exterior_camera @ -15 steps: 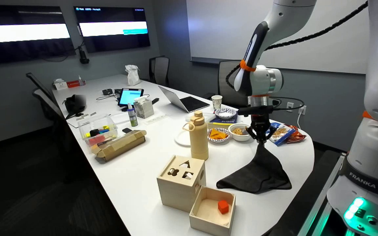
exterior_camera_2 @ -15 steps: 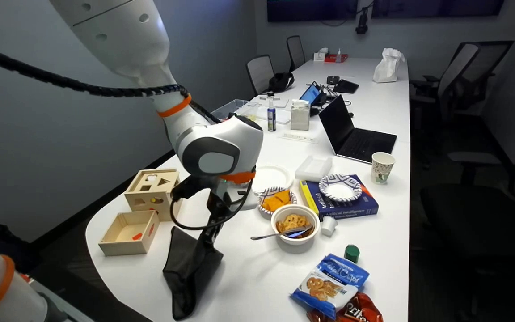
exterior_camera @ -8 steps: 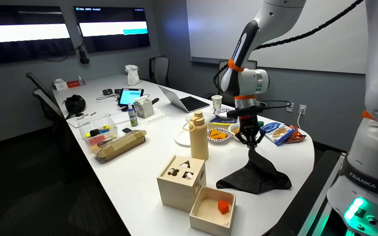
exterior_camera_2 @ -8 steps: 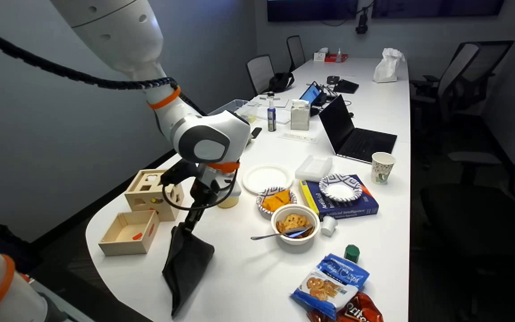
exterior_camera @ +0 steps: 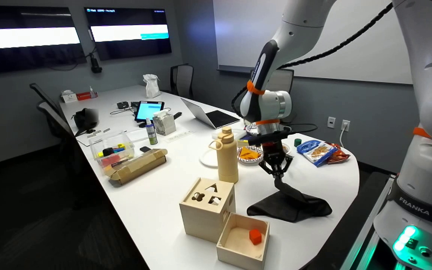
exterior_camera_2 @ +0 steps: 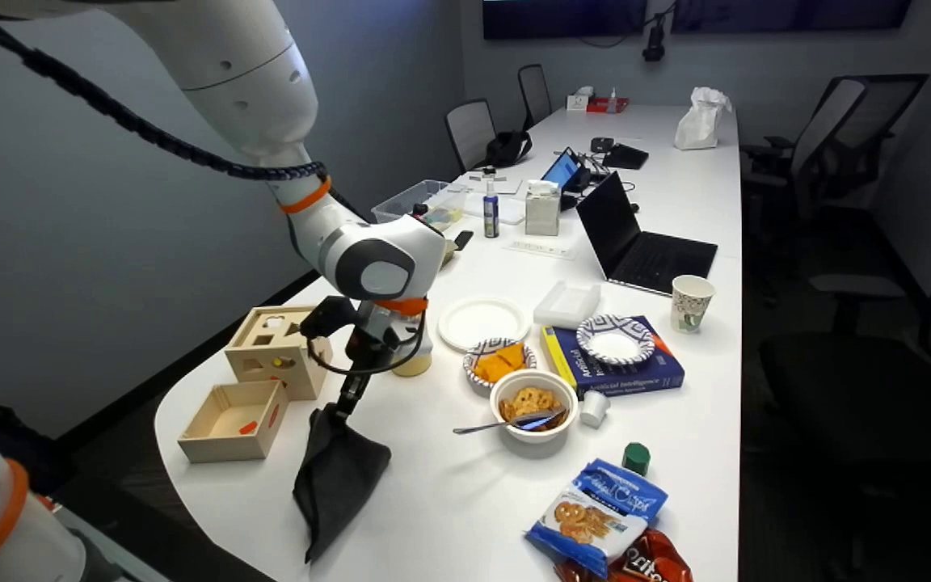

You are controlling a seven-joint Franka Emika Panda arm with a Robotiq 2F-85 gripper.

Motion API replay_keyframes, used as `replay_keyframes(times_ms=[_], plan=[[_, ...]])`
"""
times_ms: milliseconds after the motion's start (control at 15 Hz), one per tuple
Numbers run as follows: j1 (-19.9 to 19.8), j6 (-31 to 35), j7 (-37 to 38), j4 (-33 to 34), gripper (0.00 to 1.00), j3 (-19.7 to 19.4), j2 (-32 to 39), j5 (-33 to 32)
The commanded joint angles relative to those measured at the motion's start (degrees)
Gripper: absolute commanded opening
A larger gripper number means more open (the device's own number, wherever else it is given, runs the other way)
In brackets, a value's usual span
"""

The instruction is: Fold the grey towel twice, then use it to wipe the table

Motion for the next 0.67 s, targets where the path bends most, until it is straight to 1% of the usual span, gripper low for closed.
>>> replay_keyframes(times_ms=[0, 600], plan=[[0.8, -0.6, -0.5, 4.6, 0.01, 0.9, 4.7, 1.7], [3.6, 1.0, 0.3, 5.3, 0.01, 2.1, 6.0, 2.6]])
